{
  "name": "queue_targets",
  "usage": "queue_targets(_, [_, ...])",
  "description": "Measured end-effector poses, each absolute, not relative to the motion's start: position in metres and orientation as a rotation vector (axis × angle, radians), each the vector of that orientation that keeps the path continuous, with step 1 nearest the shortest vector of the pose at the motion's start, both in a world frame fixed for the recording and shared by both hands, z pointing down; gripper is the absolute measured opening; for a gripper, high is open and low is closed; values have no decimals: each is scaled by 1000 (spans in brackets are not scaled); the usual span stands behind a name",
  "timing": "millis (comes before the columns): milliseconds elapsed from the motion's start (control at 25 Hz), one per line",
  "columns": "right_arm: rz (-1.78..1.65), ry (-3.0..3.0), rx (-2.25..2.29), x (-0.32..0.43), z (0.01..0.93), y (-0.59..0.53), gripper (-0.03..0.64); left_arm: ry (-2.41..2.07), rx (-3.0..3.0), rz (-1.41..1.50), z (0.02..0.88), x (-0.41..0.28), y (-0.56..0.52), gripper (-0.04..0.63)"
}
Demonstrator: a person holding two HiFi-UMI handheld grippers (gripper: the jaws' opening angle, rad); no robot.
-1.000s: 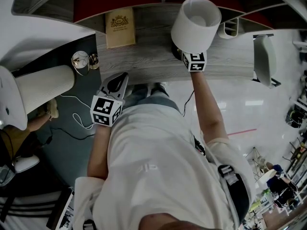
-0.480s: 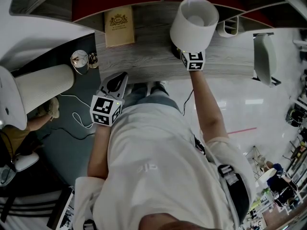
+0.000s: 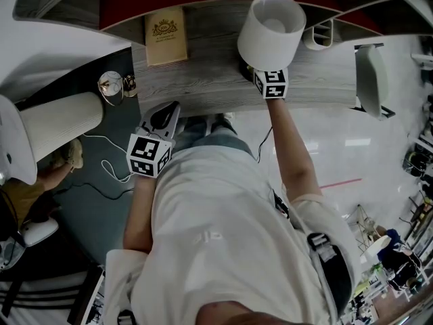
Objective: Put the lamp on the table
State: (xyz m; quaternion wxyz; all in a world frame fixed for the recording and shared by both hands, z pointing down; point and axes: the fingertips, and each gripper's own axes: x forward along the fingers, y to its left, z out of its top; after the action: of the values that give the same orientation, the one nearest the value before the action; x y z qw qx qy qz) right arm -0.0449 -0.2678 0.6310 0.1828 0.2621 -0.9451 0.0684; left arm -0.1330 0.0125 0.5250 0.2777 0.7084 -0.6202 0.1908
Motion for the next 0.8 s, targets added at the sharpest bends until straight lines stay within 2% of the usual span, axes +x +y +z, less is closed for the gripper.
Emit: queue_targets(800, [251, -2582, 720, -11, 643, -233, 242, -1643, 1947, 497, 521, -118, 28, 14])
